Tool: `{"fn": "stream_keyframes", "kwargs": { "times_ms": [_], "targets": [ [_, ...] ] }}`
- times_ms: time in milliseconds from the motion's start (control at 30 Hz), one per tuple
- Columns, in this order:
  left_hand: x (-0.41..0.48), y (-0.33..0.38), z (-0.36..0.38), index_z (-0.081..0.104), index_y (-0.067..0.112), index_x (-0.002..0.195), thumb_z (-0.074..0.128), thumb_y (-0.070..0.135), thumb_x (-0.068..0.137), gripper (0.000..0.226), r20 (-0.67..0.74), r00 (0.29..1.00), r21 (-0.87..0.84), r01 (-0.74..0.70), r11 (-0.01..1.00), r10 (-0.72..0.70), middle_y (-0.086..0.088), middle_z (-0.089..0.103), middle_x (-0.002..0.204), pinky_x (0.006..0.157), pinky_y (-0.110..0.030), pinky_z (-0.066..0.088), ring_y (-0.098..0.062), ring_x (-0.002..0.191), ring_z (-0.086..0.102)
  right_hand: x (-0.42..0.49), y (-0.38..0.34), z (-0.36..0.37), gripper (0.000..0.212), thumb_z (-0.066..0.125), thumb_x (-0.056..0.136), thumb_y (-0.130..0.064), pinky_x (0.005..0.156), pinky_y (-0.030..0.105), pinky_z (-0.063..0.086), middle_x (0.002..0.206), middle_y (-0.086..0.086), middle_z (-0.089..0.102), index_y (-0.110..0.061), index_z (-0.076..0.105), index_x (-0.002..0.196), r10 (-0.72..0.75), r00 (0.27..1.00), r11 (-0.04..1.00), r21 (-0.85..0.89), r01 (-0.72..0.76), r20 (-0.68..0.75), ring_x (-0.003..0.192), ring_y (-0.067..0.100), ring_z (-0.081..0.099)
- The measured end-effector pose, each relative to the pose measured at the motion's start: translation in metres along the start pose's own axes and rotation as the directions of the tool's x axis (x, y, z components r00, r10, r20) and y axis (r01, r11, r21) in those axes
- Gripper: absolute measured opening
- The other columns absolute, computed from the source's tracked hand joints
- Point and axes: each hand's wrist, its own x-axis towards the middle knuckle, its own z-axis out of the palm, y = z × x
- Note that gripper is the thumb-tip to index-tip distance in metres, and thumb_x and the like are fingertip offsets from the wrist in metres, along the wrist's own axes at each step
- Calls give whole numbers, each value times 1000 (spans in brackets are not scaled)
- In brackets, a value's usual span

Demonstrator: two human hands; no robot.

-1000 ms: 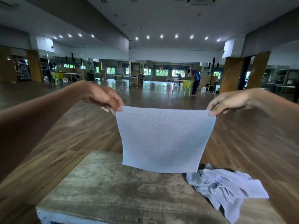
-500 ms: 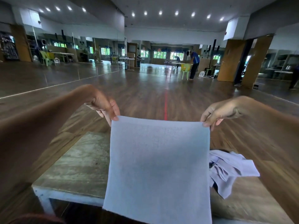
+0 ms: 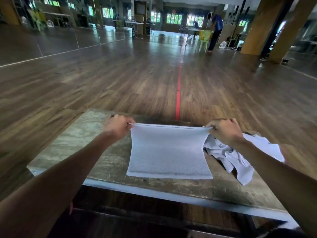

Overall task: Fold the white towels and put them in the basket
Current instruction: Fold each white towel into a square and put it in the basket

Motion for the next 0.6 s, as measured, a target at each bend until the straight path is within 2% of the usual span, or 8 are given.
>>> {"fn": "stream_keyframes", "kwargs": {
  "times_ms": [133, 200, 267, 333, 433, 533, 600],
  "targets": [
    [-49, -14, 53, 69, 25, 98, 33, 47, 93, 43, -201, 957, -9, -217, 976, 210, 2, 74, 95, 73, -29, 46, -24, 81, 68, -37, 14, 66, 13, 70, 75, -15, 75, 37, 27, 81, -4, 73, -27, 72, 80, -218, 961, 973, -121, 199, -172, 78, 22, 67],
    [-72, -22, 77, 69, 25, 97, 37, 44, 92, 38, -203, 947, -55, -266, 962, 250, 0, 74, 93, 68, -28, 49, -26, 76, 69, -55, 20, 91, 16, 56, 76, -20, 68, 37, 28, 78, -4, 72, -26, 71, 76, -314, 939, 939, -191, 285, -141, 73, 22, 66],
    [-91, -28, 97, 71, 25, 96, 44, 40, 86, 33, -163, 961, -120, -245, 962, 224, -3, 75, 87, 63, -30, 53, -28, 73, 70, -73, 23, 109, 28, 44, 77, -25, 67, 37, 28, 81, -3, 72, -26, 71, 76, -367, 923, 915, -225, 334, -120, 73, 22, 67],
    [-103, -31, 110, 73, 25, 97, 52, 40, 83, 30, -105, 980, -269, -191, 944, 169, 0, 75, 91, 64, -27, 56, -20, 78, 71, -88, 23, 117, 31, 41, 78, -27, 70, 35, 29, 90, -3, 73, -26, 72, 77, -367, 921, 920, -198, 339, -132, 77, 20, 68],
    [-107, -32, 115, 74, 25, 102, 71, 23, 83, 19, 12, 999, -497, -30, 867, 41, 9, 71, 105, 87, -21, 50, -1, 95, 66, -101, 22, 122, 31, 41, 81, -29, 73, 34, 30, 93, -10, 73, -28, 72, 84, -297, 942, 955, -77, 288, -160, 89, 16, 67],
    [-107, -32, 114, 72, 34, 96, 74, 15, 81, 25, 111, 994, -554, 65, 830, -4, 16, 70, 102, 92, -20, 48, 2, 99, 64, -105, 22, 126, 20, 55, 81, -27, 76, 34, 30, 97, -10, 73, -29, 72, 90, -224, 962, 974, -8, 226, -155, 98, 15, 68],
    [-107, -33, 111, 70, 42, 90, 75, 18, 80, 27, 148, 989, -541, 87, 837, -7, 30, 66, 92, 88, -18, 49, 4, 96, 64, -107, 22, 128, 17, 71, 78, -18, 78, 35, 31, 98, -10, 73, -28, 72, 91, -182, 974, 982, 35, 188, -134, 99, 15, 68]
  ]
}}
